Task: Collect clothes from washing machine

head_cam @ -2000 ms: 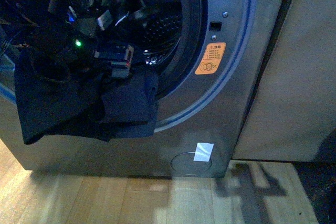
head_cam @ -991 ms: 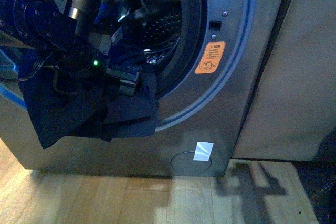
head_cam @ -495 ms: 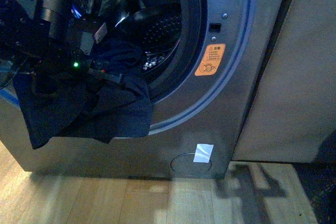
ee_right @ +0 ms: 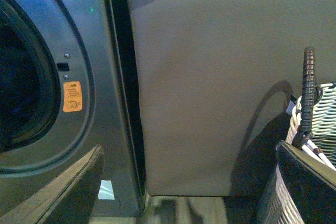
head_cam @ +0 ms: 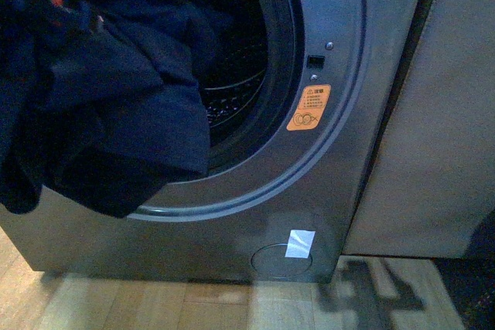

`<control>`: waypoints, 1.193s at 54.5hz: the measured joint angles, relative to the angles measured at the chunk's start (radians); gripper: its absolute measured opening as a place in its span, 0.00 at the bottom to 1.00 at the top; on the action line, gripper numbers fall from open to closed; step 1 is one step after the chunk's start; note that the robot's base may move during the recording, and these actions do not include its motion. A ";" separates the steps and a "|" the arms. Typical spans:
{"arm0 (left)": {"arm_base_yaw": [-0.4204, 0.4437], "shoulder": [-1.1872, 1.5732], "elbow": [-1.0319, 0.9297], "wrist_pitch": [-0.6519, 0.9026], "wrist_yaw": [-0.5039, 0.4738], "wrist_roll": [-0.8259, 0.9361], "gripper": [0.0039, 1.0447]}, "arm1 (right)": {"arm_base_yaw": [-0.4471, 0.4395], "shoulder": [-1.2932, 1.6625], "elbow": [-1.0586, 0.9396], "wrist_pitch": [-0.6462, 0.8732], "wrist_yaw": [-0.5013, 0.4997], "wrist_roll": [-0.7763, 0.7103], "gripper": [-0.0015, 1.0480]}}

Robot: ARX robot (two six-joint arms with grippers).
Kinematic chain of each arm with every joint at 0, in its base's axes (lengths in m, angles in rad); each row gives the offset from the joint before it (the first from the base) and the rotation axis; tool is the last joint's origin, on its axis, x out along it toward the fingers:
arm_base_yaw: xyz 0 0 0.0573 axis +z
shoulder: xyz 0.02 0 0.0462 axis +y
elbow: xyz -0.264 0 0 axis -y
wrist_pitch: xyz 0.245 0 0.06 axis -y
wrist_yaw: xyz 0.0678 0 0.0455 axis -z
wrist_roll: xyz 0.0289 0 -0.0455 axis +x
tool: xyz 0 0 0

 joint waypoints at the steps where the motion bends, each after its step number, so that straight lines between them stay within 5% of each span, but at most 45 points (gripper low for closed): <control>1: 0.003 -0.026 -0.005 -0.006 0.014 0.000 0.15 | 0.000 0.000 0.000 0.000 0.000 0.000 0.93; 15: -0.001 -0.274 -0.014 -0.097 0.116 0.011 0.15 | 0.000 0.000 0.000 0.000 0.000 0.000 0.93; 30: -0.098 -0.411 0.106 -0.197 0.137 0.005 0.15 | 0.000 0.000 0.000 0.000 0.000 0.000 0.93; 65: -0.536 -0.312 0.641 -0.368 0.042 -0.067 0.15 | 0.000 0.000 0.000 0.000 0.000 0.000 0.93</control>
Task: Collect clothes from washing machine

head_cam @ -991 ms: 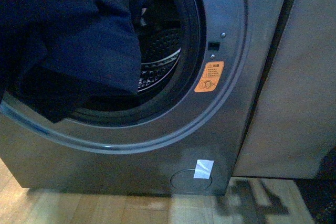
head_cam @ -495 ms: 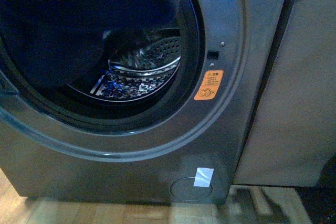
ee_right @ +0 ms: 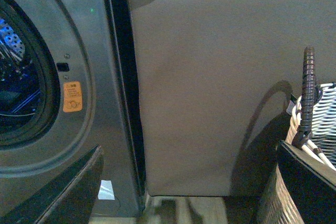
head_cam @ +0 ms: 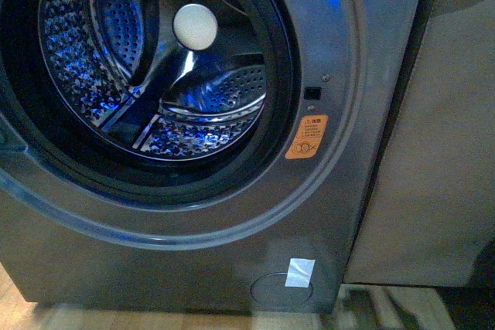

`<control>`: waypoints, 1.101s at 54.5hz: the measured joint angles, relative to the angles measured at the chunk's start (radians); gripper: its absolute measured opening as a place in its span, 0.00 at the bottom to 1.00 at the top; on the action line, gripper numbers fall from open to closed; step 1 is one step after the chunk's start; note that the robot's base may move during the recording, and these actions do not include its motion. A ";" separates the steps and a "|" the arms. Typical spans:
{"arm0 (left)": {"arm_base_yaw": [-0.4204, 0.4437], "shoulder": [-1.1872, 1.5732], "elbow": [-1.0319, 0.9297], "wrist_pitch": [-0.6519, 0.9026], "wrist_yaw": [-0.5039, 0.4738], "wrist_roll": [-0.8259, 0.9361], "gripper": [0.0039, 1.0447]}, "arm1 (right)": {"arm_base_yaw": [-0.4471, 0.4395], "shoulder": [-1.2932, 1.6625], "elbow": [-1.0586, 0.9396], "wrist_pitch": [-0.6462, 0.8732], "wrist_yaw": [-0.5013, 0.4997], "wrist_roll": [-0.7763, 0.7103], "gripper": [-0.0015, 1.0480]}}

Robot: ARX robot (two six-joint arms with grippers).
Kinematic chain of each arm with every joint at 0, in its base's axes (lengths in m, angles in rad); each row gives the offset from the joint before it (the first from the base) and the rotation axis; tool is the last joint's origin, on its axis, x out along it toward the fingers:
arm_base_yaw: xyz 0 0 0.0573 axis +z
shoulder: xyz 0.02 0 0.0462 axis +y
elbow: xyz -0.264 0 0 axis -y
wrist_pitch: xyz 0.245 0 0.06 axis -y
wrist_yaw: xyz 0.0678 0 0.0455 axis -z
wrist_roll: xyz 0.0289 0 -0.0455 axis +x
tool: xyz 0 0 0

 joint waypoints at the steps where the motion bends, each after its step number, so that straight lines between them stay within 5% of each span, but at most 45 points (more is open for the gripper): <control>1: -0.014 0.006 0.012 -0.005 -0.004 -0.008 0.15 | 0.000 0.000 0.000 0.000 0.000 0.000 0.93; 16: -0.064 0.019 0.044 -0.013 -0.003 -0.038 0.15 | 0.000 0.000 0.000 0.000 0.000 0.000 0.93; 25: -0.060 0.021 0.045 -0.014 -0.007 -0.038 0.15 | -0.178 0.099 0.013 0.268 -0.555 0.288 0.93; 30: -0.060 0.021 0.048 -0.014 -0.006 -0.038 0.15 | -0.201 0.161 0.064 0.350 -0.658 0.385 0.93; 44: -0.060 0.021 0.048 -0.014 -0.006 -0.038 0.15 | -0.194 0.422 0.341 0.639 -0.739 0.629 0.93; 60: -0.060 0.021 0.048 -0.014 -0.006 -0.038 0.15 | -0.087 0.587 0.585 0.716 -0.705 0.922 0.93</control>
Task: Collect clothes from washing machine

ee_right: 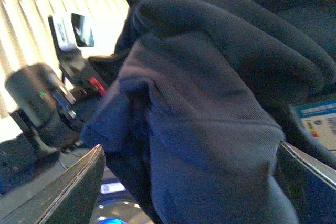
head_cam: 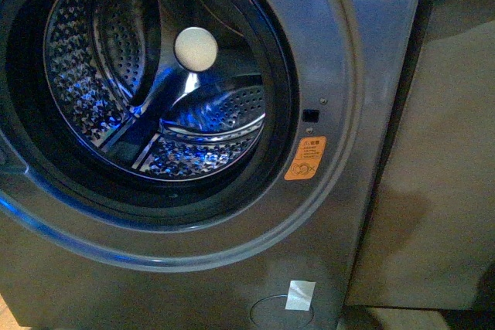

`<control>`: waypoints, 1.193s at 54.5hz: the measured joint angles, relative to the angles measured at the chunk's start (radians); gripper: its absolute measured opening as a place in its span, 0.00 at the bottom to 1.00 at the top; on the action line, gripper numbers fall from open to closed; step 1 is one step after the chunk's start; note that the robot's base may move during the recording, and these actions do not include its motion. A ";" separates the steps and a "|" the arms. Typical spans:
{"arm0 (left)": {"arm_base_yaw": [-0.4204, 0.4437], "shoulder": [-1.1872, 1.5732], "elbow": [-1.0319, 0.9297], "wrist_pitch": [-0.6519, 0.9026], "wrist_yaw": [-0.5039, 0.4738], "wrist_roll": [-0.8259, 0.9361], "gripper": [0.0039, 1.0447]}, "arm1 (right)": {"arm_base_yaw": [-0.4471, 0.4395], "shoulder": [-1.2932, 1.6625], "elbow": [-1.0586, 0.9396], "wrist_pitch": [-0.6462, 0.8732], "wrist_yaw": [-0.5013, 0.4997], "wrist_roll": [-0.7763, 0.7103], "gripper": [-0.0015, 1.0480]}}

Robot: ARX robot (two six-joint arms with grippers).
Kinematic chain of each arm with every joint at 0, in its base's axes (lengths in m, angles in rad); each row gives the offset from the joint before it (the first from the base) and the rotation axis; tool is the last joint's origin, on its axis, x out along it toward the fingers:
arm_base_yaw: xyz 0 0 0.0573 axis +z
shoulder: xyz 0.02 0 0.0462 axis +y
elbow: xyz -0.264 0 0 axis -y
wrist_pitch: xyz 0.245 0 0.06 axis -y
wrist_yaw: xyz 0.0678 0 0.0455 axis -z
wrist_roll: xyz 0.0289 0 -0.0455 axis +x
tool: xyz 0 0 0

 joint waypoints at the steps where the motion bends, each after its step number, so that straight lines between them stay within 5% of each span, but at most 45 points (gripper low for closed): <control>1: 0.000 0.000 0.000 0.000 0.000 0.000 0.15 | 0.004 0.005 0.006 0.005 0.002 0.020 0.93; 15: 0.000 0.000 0.000 0.000 0.000 0.000 0.15 | 0.097 0.155 0.125 0.083 0.050 0.298 0.93; 34: 0.000 0.000 0.000 0.000 -0.005 0.000 0.15 | 0.207 0.339 0.219 0.116 0.081 0.468 0.93; 51: 0.000 0.000 0.000 0.000 -0.003 0.000 0.15 | 0.264 0.369 0.298 0.192 0.089 0.527 0.93; 65: 0.000 0.000 0.001 0.000 -0.005 0.000 0.15 | 0.292 0.394 0.382 0.044 0.143 0.497 0.93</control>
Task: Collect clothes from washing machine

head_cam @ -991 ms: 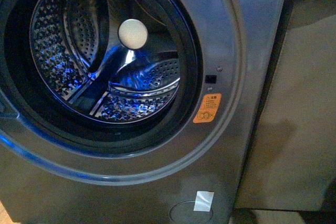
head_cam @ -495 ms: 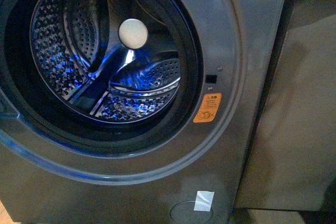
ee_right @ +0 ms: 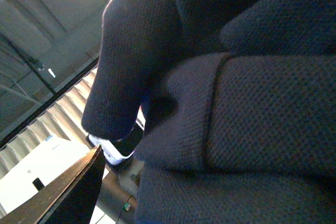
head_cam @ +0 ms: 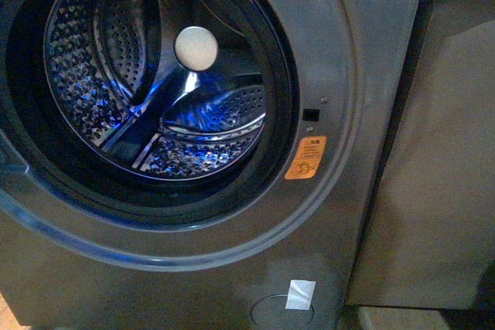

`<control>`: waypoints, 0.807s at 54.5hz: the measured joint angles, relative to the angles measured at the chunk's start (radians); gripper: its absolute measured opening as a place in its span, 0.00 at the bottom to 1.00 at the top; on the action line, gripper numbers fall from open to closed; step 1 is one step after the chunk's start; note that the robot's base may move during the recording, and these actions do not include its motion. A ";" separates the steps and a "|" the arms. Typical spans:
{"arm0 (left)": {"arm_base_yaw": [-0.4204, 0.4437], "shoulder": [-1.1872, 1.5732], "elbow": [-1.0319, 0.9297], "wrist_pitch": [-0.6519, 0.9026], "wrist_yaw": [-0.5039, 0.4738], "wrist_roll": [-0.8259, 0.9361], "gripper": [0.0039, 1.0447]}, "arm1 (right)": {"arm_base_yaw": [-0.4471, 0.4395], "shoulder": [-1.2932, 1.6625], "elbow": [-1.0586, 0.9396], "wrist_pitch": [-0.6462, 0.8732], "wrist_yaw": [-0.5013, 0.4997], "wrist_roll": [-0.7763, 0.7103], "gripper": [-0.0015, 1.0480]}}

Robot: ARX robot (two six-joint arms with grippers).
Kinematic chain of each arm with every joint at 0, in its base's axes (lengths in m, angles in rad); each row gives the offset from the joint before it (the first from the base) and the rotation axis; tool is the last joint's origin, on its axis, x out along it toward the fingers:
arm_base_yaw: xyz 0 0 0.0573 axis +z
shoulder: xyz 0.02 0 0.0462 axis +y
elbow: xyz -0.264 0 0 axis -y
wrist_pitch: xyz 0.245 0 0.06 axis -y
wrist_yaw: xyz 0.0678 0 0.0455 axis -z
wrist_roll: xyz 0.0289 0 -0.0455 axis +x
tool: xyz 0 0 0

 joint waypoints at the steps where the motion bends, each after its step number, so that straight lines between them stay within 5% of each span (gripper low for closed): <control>1: 0.000 0.000 0.000 0.000 0.000 0.000 0.15 | 0.000 0.002 0.006 -0.007 0.008 0.000 0.93; 27: 0.000 0.000 0.000 0.000 -0.003 0.000 0.15 | 0.060 0.020 0.191 -0.453 0.187 -0.148 0.93; 36: 0.000 0.007 0.000 -0.003 -0.003 0.001 0.15 | 0.033 -0.020 0.199 -0.609 0.230 -0.229 0.68; 44: 0.000 0.009 0.000 -0.004 -0.005 0.000 0.15 | 0.031 0.056 0.195 -0.446 0.290 -0.302 0.45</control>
